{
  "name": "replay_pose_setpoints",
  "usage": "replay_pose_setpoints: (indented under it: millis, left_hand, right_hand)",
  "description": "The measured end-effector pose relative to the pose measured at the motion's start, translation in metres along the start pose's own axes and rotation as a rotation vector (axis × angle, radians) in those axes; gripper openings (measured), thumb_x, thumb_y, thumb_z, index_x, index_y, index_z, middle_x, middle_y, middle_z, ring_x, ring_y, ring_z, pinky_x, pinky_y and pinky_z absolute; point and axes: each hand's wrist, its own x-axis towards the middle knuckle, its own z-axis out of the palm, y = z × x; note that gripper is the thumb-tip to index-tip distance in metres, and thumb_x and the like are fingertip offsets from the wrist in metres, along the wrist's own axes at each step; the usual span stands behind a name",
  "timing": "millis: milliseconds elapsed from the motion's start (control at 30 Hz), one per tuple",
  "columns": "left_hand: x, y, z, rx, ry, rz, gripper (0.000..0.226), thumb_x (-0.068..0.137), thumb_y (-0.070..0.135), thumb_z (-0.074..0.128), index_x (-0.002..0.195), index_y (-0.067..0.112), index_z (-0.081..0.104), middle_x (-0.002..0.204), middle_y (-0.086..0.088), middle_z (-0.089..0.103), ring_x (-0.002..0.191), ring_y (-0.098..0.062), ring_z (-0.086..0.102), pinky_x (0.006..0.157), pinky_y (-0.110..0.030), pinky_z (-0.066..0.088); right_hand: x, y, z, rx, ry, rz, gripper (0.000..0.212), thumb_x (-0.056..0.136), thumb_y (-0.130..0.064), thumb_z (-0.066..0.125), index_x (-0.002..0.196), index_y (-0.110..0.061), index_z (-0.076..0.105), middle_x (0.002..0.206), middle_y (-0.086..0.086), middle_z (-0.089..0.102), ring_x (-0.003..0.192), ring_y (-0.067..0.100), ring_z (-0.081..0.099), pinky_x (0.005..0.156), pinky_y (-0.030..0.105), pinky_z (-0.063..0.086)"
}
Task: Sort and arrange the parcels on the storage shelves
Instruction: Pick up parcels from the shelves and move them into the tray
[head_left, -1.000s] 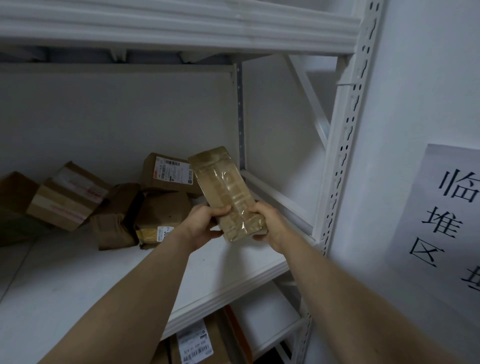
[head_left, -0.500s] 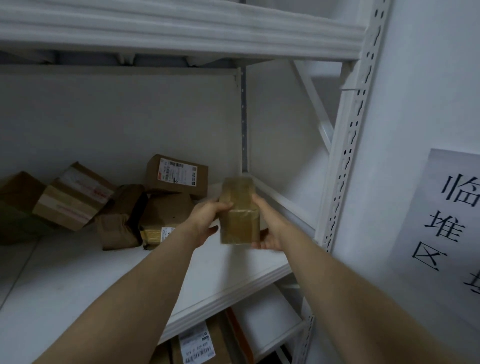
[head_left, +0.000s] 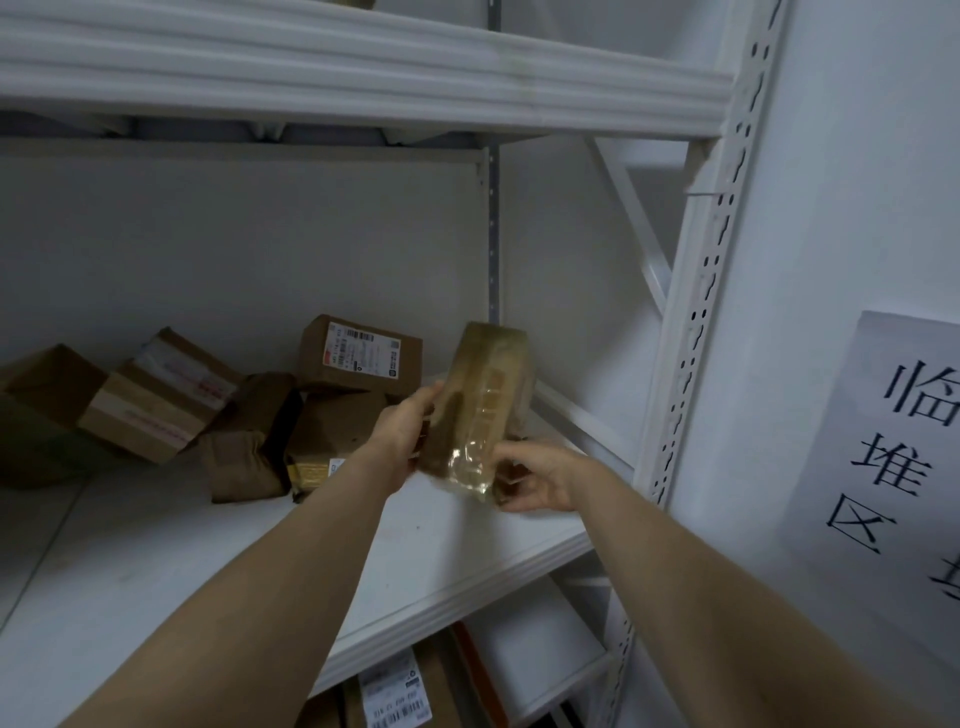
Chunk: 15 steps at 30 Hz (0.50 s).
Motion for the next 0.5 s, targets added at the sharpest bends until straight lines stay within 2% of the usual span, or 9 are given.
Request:
replay_pose_setpoints:
  millis: [67,133,200,233,333,500]
  left_hand:
    - [-0.004,0.003,0.001,0.023,0.005,0.024,0.073,0.070,0.074,0.059,0.116,0.017,0.064,0.113,-0.004,0.065,0.109,-0.027,0.057,0.103,-0.050,0.039]
    - [-0.008,0.005,0.004,0.018,-0.004,0.044,0.106,0.047,0.091,0.055,0.128,0.022,0.056,0.125,-0.002,0.059,0.119,-0.028,0.051,0.108,-0.053,0.033]
    - [-0.010,0.009,0.006,-0.029,0.000,0.036,0.129,0.029,0.096,0.053,0.136,0.024,0.049,0.136,-0.004,0.053,0.126,-0.030,0.046,0.109,-0.055,0.029]
    - [-0.009,0.011,0.007,-0.042,-0.012,0.031,0.133,0.028,0.097,0.051,0.139,0.023,0.046,0.140,-0.005,0.050,0.130,-0.031,0.043,0.109,-0.056,0.027]
    - [-0.015,0.015,0.008,-0.040,-0.081,0.028,0.129,0.040,0.094,0.044,0.145,0.020,0.038,0.147,-0.008,0.041,0.137,-0.032,0.034,0.110,-0.060,0.019]
    - [-0.021,0.017,0.010,-0.010,-0.162,0.028,0.109,0.057,0.083,0.047,0.145,0.019,0.037,0.149,-0.011,0.038,0.138,-0.033,0.032,0.110,-0.061,0.018]
  right_hand:
    - [0.007,0.005,0.003,-0.085,0.023,-0.079,0.053,0.071,0.004,0.073,0.117,-0.014,0.057,0.109,0.010,0.067,0.107,0.028,0.063,0.093,0.045,0.053]
    - [0.009,0.006,0.006,-0.164,0.077,-0.127,0.086,0.056,0.009,0.077,0.131,-0.018,0.045,0.122,0.007,0.059,0.115,0.028,0.055,0.088,0.044,0.055]
    - [0.013,0.007,0.006,-0.247,0.137,-0.168,0.122,0.042,0.006,0.079,0.146,-0.024,0.023,0.138,0.005,0.043,0.123,0.031,0.046,0.078,0.044,0.058]
    - [0.016,0.008,0.005,-0.263,0.167,-0.199,0.128,0.041,0.006,0.081,0.147,-0.029,0.018,0.141,0.002,0.037,0.125,0.032,0.043,0.077,0.046,0.058]
    - [0.015,0.010,0.003,-0.239,0.208,-0.241,0.133,0.046,0.004,0.087,0.147,-0.036,0.009,0.147,0.000,0.027,0.131,0.035,0.037,0.089,0.057,0.052]
    - [0.003,0.012,-0.001,-0.230,0.239,-0.272,0.126,0.060,0.008,0.083,0.149,-0.033,0.005,0.151,0.001,0.021,0.136,0.034,0.031,0.097,0.058,0.046]
